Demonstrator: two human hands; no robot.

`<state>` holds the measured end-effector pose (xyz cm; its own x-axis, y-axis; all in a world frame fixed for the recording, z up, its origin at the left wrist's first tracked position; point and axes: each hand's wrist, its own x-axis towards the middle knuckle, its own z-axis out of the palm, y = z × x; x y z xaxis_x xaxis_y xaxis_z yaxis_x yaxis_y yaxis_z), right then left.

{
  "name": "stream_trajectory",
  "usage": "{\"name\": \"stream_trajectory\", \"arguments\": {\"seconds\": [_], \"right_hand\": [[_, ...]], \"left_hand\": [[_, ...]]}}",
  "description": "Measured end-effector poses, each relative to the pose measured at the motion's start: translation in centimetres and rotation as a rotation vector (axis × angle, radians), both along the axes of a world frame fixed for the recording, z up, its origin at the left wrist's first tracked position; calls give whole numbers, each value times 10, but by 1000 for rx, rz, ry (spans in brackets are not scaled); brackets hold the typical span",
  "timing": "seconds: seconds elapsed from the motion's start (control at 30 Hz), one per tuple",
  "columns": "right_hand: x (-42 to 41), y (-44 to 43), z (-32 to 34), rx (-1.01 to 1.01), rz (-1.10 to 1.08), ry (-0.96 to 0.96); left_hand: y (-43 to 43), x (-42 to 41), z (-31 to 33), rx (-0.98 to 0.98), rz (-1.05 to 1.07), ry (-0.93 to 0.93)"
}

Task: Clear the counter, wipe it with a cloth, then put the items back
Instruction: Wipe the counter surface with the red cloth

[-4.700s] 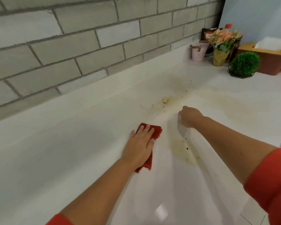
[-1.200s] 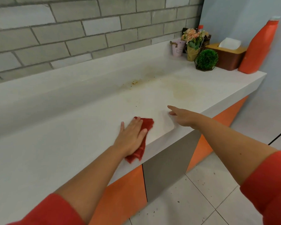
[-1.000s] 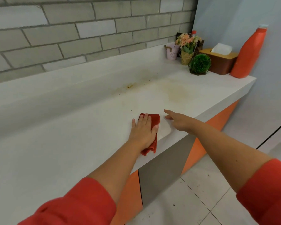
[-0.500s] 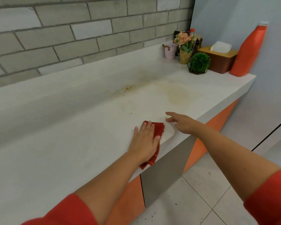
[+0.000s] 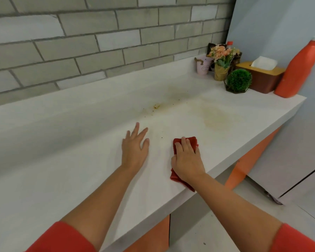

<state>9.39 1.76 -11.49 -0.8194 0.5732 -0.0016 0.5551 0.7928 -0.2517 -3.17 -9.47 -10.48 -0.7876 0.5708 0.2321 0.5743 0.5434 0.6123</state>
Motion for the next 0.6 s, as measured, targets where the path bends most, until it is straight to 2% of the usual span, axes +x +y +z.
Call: {"name": "stream_trajectory", "arguments": {"seconds": [0.13,0.23,0.33,0.43,0.5,0.6], "right_hand": [[-29,3,-1,60,19,-93],[-23,-17,-3,108,237,-58],[5,-23,-2,24,409,-27],[6,4,-2,21,278,-19],[-11,23,-1,49,137,-70],[-49,32,-3,63,42,-76]], "left_hand": [[-6,-31,-2,-250,96,10],[-8,-56,-6,-433,91,5],[-13,-85,-11,-518,115,36],[-22,-113,-13,-560,207,45],[-27,-123,-15,-549,250,66],[-30,-124,-18,-499,258,128]]}}
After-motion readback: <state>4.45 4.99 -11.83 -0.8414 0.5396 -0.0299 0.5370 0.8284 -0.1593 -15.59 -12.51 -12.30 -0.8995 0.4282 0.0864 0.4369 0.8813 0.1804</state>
